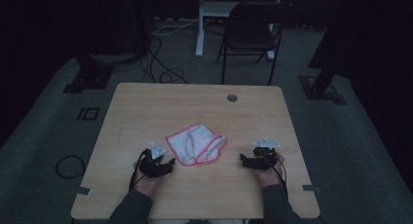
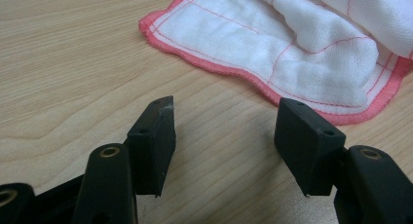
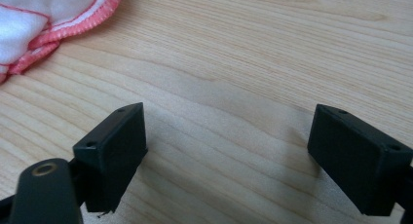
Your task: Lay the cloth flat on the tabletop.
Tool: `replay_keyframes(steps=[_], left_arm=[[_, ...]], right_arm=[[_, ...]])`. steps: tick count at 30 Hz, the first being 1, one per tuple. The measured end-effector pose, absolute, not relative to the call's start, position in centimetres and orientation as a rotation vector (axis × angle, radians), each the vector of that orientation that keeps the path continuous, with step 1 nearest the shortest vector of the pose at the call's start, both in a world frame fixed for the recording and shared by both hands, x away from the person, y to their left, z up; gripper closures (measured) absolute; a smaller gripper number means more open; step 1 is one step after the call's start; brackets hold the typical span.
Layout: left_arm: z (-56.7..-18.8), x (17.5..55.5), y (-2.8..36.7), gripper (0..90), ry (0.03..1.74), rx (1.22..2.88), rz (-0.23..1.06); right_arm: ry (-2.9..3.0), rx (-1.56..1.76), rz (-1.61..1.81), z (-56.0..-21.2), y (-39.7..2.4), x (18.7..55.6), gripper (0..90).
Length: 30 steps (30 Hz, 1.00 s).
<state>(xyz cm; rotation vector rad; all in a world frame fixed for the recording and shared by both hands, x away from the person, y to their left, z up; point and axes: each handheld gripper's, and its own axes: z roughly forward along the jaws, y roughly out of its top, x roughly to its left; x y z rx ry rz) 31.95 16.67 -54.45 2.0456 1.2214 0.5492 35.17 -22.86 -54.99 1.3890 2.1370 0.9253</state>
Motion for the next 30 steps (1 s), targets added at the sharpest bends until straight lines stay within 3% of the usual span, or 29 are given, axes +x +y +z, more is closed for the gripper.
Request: replay_keyframes(steps=[4, 5, 9, 10, 14, 21, 30], left_arm=[[-54.4, 31.9, 16.7, 41.1, 1.223, 2.045, 0.549], [-54.5, 31.9, 16.6, 43.0, 1.217, 2.042, 0.549], [-54.4, 31.8, 16.5, 48.6, 1.208, 2.047, 0.547], [-54.4, 31.7, 16.5, 51.8, 1.197, 2.047, 0.544], [-54.4, 31.6, 16.4, 57.7, 1.2, 2.045, 0.541], [-54.3, 31.5, 16.5, 62.7, 1.213, 2.035, 0.524], [-54.2, 31.2, 15.8, 61.5, 1.177, 2.045, 0.519]], right_arm=[[2.141, 1.383, 0.929, -54.9, -22.8, 35.1, 16.1], [2.146, 1.375, 0.937, -54.8, -22.7, 35.0, 24.2], [2.148, 1.37, 0.941, -54.7, -22.5, 35.0, 30.2], [2.152, 1.358, 0.951, -54.6, -22.2, 34.9, 41.9], [2.152, 1.362, 0.999, -54.2, -22.0, 34.8, 50.8], [2.152, 1.328, 1.049, -53.2, -21.5, 34.4, 53.8], [2.167, 1.26, 1.07, -52.2, -20.4, 34.3, 57.7]])
